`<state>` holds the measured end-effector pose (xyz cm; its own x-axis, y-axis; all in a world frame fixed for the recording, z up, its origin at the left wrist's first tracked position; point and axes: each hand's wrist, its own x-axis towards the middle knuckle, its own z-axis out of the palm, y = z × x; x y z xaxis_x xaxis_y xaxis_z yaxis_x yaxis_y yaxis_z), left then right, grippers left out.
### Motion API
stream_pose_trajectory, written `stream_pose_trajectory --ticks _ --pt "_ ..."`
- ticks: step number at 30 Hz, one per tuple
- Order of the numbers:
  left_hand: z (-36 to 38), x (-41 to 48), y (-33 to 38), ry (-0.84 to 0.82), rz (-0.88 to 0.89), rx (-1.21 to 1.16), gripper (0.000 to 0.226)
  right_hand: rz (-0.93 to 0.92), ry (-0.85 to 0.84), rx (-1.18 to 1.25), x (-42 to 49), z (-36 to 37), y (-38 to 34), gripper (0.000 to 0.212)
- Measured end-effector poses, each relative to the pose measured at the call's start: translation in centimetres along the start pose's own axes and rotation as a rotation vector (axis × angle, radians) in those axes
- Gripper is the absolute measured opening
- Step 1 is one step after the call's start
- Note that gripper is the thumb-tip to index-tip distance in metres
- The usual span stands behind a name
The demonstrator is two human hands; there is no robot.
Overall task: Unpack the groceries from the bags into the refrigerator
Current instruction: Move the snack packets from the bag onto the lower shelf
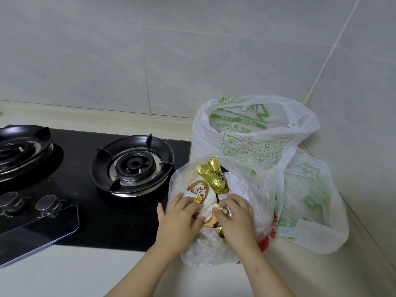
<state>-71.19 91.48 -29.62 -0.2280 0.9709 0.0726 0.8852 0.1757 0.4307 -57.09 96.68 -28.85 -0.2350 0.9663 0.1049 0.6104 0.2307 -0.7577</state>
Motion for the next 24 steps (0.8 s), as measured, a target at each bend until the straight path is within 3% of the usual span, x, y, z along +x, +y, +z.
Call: stream_pose_trajectory --ticks 3,10,15,19,24 --pt "-0.7 0.5 -0.1 -0.029 -0.012 -0.023 0.036 -0.01 0.052 0.034 0.0 -0.3 -0.7 0.012" --pt "-2.2 1.4 0.4 -0.001 0.024 -0.075 0.03 0.155 0.053 0.4 0.6 -1.1 -1.6 0.016" --pt "-2.7 1.9 1.1 0.014 0.03 -0.056 0.032 0.149 0.127 0.439 1.0 -2.0 -1.8 0.013" --pt "-2.7 2.0 1.0 -0.067 0.045 -0.098 0.041 0.208 0.157 0.514 1.4 -2.3 -1.8 0.009" --pt "-2.8 1.9 1.0 -0.097 -0.016 -0.087 0.033 0.199 0.265 0.596 1.5 -3.1 -2.1 0.01"
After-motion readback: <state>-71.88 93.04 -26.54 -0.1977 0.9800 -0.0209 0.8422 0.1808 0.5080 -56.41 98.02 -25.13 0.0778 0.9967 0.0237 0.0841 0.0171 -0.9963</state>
